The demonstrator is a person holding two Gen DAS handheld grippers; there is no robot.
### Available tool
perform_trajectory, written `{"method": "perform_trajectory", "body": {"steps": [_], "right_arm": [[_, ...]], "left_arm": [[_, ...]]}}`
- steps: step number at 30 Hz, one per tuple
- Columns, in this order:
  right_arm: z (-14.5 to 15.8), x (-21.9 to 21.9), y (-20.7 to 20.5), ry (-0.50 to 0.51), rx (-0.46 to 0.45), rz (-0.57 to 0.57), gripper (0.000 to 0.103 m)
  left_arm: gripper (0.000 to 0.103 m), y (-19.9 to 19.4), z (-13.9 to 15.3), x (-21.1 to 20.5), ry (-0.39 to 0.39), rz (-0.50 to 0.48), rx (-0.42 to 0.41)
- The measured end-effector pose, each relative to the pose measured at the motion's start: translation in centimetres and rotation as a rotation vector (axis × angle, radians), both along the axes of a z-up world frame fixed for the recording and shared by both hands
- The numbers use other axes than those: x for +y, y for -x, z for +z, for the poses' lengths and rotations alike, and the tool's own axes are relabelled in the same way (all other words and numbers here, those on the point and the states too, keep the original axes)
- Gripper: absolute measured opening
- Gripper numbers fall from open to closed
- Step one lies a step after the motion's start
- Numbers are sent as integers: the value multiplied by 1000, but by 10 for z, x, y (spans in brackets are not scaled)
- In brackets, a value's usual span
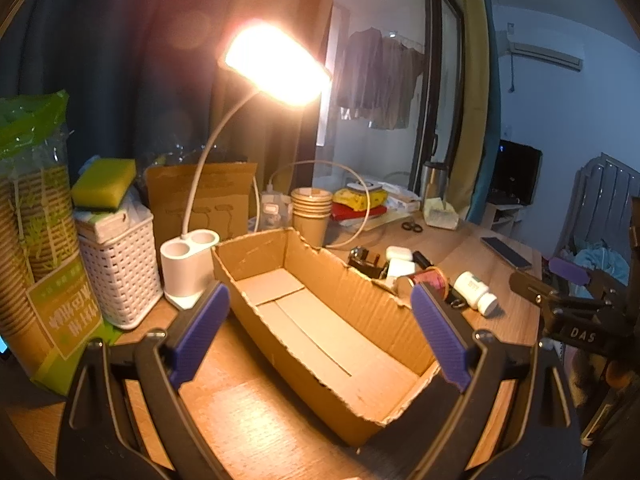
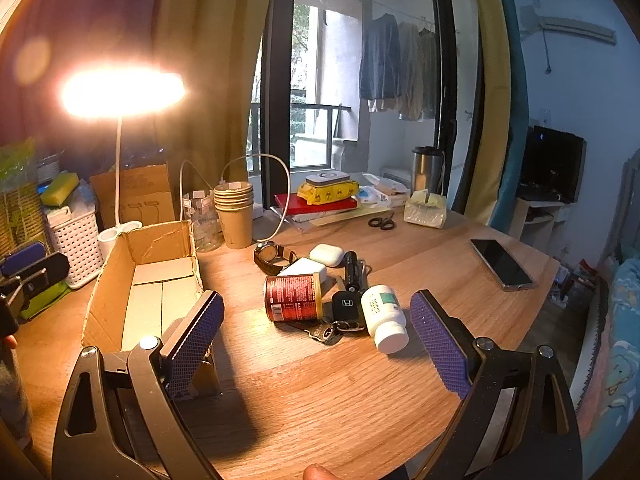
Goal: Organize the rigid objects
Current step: 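Move the right gripper to the white pill bottle and close on it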
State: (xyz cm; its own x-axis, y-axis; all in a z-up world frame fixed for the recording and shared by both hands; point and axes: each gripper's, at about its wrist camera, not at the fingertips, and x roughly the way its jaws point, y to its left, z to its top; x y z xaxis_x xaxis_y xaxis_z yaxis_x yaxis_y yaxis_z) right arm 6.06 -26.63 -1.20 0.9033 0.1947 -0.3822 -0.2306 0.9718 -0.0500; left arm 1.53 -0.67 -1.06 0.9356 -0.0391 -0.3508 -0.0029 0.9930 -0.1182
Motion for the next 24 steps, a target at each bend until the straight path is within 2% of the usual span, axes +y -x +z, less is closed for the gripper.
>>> {"method": "perform_trajectory", "body": {"steps": [8, 21, 24], "right_arm": [[-12, -3, -16, -5, 41, 17, 96], [-39, -33, -61, -35, 123, -20, 96], [-47, -40, -67, -45, 143, -35, 96]], "left_arm": [[93, -29, -23, -6, 22, 7, 163], [92, -83, -70, -13, 33, 19, 440], [75, -91, -78, -13, 25, 14, 485]]}}
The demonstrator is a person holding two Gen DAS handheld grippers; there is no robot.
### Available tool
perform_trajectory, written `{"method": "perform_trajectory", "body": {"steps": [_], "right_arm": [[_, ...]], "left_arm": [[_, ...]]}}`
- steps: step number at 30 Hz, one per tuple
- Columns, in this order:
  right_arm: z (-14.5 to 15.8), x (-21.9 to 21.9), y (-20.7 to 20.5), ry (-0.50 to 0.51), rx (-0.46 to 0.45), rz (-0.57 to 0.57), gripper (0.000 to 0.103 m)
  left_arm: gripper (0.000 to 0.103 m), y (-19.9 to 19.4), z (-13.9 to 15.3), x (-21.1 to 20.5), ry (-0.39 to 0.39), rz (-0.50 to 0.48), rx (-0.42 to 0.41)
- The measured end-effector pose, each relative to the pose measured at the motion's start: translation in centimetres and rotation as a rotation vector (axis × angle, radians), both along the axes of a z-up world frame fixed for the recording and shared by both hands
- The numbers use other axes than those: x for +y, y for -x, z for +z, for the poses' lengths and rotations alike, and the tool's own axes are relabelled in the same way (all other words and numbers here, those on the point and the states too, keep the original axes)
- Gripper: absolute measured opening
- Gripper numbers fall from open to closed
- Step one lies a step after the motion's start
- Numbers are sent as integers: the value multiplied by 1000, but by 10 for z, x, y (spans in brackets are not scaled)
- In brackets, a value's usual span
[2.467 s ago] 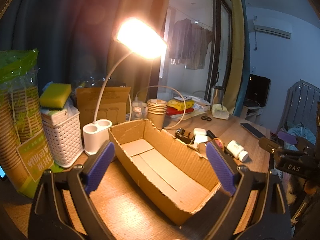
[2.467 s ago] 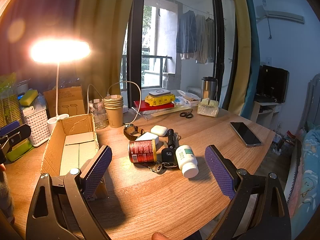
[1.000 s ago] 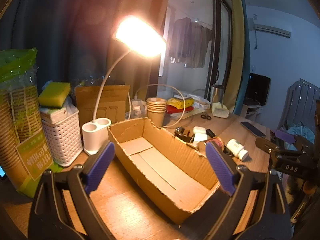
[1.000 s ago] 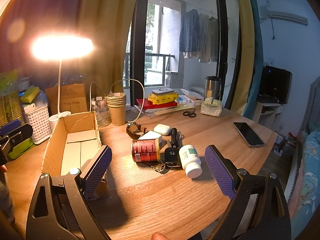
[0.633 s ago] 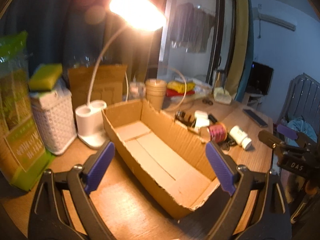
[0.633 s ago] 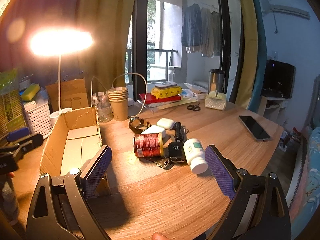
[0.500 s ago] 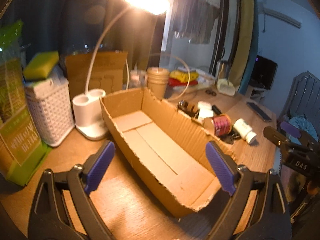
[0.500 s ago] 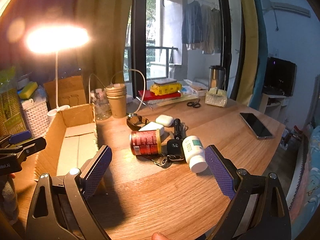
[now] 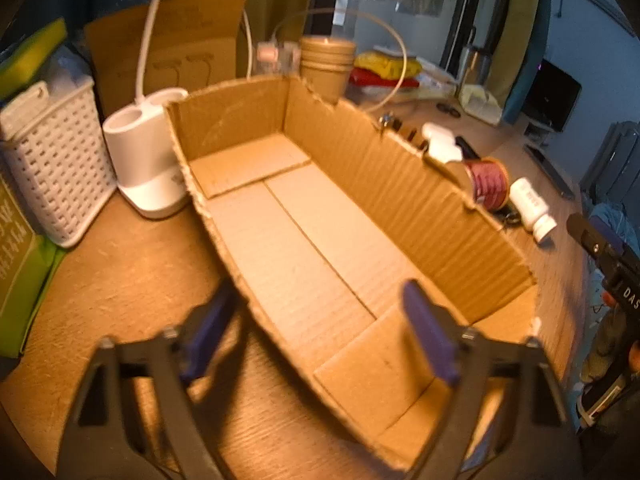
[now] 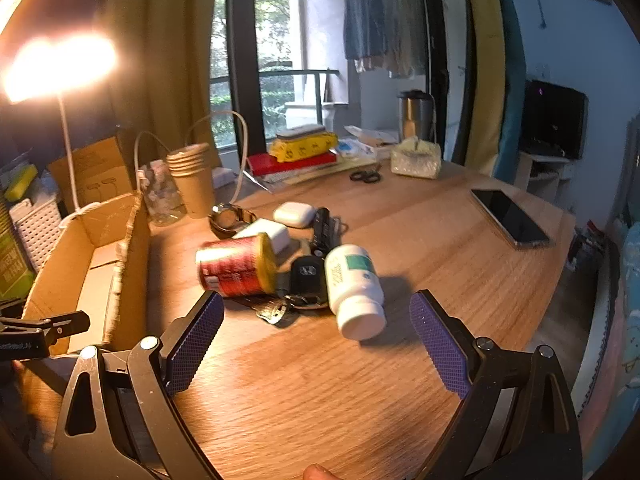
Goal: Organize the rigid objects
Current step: 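Move the right gripper to the white pill bottle and close on it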
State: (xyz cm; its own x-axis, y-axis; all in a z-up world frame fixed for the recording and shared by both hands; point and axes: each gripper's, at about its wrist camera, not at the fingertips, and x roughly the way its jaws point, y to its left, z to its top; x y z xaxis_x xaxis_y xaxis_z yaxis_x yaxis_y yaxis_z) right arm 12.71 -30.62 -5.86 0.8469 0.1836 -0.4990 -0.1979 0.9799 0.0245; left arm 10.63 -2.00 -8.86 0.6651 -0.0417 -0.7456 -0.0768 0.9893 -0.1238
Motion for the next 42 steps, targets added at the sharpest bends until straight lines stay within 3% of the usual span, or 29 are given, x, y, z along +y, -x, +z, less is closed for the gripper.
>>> {"method": "perform_trajectory", "body": {"steps": [10, 18, 23, 29, 31, 35, 42], "right_arm": [[-12, -14, -12, -1, 33, -43, 96], [-17, -15, -15, 7, 49, -51, 96], [-19, -16, -19, 5, 54, -52, 96], [-24, -21, -33, 15, 65, -74, 96], [-27, -25, -44, 20, 83, -82, 96], [-25, -28, -58, 39, 97, -85, 96], [-27, -23, -71, 85, 155, -28, 96]], "left_arm": [[36, -15, -8, -12, -33, -89, 45], [20, -22, -3, -2, -135, -193, 59], [19, -33, 0, 4, -218, -271, 55], [19, -36, -5, 13, -152, -229, 41], [23, -33, 2, 21, -91, -192, 24], [33, -18, 14, 28, -57, -160, -11], [35, -13, -4, 22, -63, -151, 27]]}}
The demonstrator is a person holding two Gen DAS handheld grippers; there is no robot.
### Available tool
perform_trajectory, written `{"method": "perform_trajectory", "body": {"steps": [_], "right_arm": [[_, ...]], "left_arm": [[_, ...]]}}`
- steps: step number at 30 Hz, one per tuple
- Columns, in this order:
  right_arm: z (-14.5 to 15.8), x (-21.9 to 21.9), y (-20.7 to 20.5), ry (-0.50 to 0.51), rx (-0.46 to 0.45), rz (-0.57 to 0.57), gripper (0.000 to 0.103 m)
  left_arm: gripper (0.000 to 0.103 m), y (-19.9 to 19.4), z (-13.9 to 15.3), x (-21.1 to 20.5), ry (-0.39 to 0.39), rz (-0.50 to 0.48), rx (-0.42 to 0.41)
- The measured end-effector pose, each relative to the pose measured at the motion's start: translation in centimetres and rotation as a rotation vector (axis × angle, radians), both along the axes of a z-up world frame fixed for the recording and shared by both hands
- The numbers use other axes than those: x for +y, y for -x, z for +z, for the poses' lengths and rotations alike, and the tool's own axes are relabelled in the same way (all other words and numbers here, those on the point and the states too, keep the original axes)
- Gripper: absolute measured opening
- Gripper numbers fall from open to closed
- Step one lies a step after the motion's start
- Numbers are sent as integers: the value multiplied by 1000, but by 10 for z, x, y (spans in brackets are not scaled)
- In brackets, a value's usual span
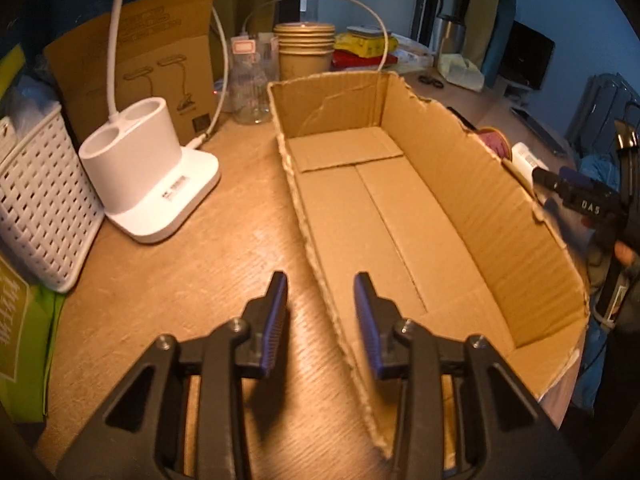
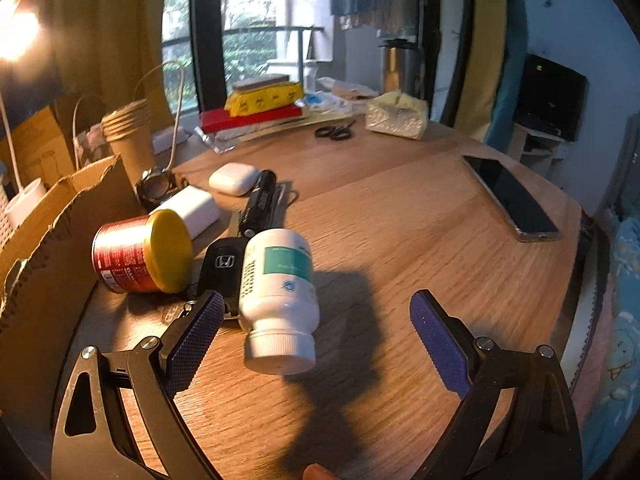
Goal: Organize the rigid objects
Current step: 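Move the right gripper to the white pill bottle and close on it, then carry the pill bottle with the right gripper into the cardboard box and release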
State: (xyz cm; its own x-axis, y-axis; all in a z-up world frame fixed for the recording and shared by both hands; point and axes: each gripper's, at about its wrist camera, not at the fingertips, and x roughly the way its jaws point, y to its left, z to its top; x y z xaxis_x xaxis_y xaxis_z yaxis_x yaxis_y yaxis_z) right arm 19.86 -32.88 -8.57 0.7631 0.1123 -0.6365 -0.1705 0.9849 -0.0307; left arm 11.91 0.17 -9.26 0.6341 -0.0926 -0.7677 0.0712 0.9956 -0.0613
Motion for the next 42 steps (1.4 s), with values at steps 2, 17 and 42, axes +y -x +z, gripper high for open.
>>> {"method": "perform_trajectory", "body": {"steps": [2, 17, 42], "right_arm": [[1, 1, -3, 6, 9, 12, 96], [0, 17, -28, 28, 46, -22, 72], [4, 12, -17, -46, 26, -16, 46]], "left_arm": [[29, 2, 0, 1, 1, 25, -25], [13, 5, -4, 1, 83, 69, -51], [13, 4, -7, -1, 68, 65, -46]]}}
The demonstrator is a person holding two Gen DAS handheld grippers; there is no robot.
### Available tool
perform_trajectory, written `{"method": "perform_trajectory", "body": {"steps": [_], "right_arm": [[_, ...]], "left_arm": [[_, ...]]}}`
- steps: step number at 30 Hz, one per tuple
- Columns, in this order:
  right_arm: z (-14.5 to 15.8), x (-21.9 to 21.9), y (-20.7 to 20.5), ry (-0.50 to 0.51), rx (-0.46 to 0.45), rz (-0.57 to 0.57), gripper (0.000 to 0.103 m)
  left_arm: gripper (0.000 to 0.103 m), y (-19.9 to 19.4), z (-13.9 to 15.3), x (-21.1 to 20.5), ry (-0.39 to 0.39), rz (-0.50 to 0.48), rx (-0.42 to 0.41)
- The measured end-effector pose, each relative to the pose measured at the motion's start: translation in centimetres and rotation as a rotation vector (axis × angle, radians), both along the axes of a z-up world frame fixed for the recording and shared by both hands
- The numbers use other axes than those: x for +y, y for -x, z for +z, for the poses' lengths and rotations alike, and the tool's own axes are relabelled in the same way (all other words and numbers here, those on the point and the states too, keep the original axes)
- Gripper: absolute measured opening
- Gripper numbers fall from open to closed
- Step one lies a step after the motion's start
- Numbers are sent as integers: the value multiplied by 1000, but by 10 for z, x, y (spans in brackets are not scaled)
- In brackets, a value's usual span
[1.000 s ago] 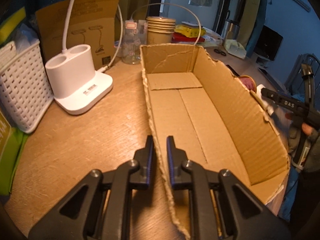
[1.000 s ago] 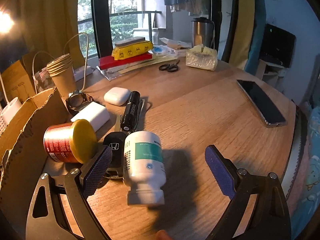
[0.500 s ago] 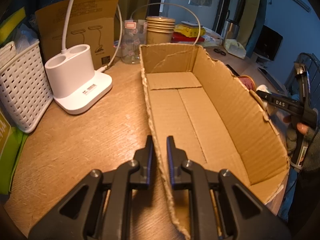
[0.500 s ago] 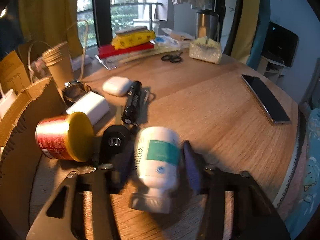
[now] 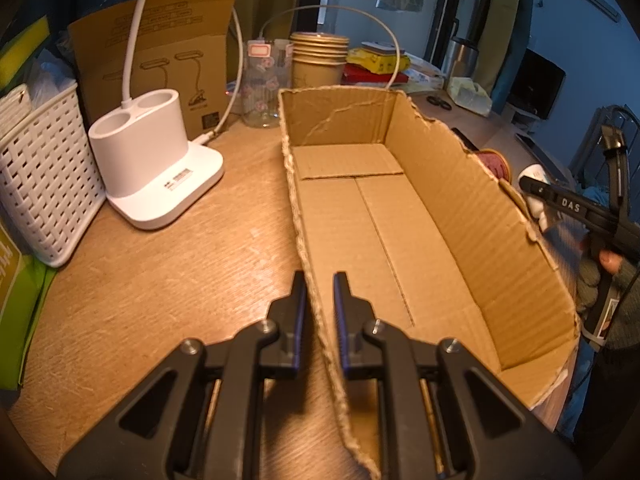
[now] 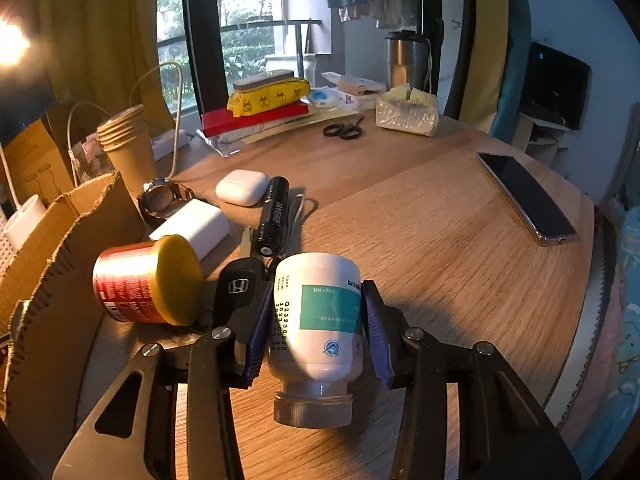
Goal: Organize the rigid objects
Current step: 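Carry the pill bottle with the right gripper into the cardboard box and release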
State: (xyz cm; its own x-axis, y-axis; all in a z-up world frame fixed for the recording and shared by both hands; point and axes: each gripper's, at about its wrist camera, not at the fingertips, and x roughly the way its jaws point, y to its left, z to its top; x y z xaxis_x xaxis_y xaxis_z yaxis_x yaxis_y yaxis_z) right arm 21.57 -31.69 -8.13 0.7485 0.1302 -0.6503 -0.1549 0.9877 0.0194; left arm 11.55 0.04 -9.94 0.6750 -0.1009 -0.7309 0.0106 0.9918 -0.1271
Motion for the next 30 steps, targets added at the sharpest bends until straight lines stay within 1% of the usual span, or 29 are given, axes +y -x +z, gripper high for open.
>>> {"method": "perform_trajectory", "body": {"steps": [8, 14, 21, 30], "right_arm": [[13, 10, 22, -30, -37, 33, 46], [28, 22, 42, -49, -85, 88, 46], [50, 47, 68, -74, -136, 188, 46], [67, 89, 100, -106, -170, 341, 46]], "left_arm": [[13, -1, 1, 1, -6, 1, 1], [13, -1, 1, -1, -9, 1, 4], [13, 0, 1, -1, -12, 1, 3], [13, 0, 2, 0, -15, 3, 2]]}}
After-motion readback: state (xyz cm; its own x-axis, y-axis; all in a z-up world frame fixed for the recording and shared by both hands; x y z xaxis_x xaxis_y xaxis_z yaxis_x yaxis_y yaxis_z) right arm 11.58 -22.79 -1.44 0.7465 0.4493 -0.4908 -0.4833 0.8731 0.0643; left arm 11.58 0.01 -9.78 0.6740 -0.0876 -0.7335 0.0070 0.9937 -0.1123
